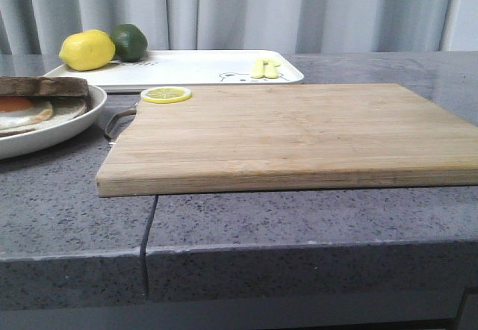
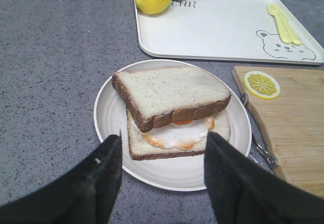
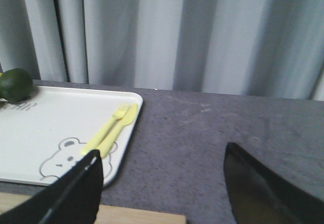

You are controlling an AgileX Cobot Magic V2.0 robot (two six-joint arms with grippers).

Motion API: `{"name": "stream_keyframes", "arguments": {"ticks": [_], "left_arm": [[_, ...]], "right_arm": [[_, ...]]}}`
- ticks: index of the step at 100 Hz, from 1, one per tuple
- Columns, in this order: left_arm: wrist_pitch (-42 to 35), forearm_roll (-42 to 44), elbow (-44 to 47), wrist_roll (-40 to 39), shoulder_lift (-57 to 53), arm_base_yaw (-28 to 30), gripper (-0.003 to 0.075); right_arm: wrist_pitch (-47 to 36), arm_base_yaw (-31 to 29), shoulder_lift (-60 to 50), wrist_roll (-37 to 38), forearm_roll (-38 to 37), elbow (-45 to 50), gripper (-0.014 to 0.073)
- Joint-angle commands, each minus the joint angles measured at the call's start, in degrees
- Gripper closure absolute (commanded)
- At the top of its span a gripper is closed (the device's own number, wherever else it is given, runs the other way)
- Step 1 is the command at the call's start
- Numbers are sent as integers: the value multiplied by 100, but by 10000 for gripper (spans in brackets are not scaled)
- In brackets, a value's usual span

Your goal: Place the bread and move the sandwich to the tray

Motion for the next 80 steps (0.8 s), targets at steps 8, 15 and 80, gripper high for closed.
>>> {"name": "stream_keyframes", "arguments": {"ticks": [8, 15, 80], "left_arm": [[-415, -103, -202, 20, 51, 4, 372], [-415, -103, -202, 20, 51, 4, 372], [-415, -103, -202, 20, 51, 4, 372]], "right_arm": [[-633, -297, -716, 102, -311, 550, 85], [-808, -372, -1024, 102, -311, 931, 85], [-1047, -377, -3405, -21, -313, 3004, 85]]}}
